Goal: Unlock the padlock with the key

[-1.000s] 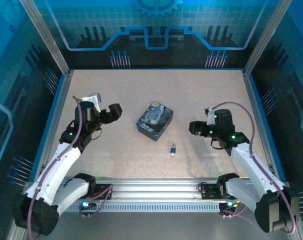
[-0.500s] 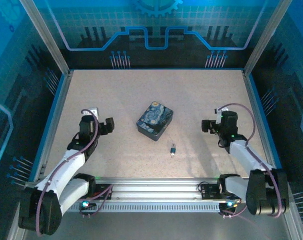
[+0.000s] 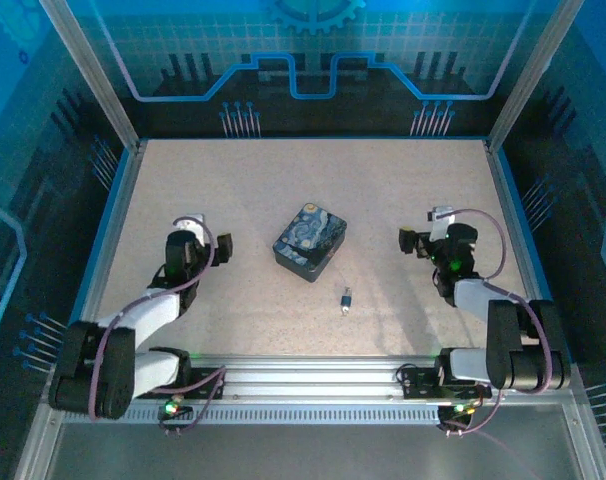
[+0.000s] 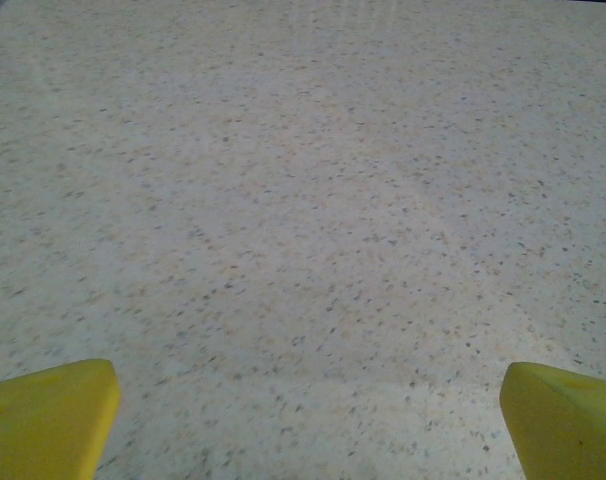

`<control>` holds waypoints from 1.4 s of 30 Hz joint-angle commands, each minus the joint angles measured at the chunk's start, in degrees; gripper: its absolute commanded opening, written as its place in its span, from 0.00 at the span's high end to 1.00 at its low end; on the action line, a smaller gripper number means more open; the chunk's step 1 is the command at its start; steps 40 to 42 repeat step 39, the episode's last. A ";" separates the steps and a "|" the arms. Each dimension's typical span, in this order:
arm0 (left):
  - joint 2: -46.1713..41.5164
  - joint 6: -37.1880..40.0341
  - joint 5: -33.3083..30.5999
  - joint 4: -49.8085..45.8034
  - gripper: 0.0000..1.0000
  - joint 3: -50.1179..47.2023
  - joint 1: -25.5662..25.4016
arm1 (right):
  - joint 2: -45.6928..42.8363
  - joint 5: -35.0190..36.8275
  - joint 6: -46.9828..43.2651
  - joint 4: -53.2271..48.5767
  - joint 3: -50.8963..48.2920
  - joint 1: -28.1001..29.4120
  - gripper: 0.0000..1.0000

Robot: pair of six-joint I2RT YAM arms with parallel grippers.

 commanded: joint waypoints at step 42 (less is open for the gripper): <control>18.49 2.17 11.09 24.93 0.01 2.29 5.81 | 9.78 6.30 -3.40 7.10 3.27 6.01 0.00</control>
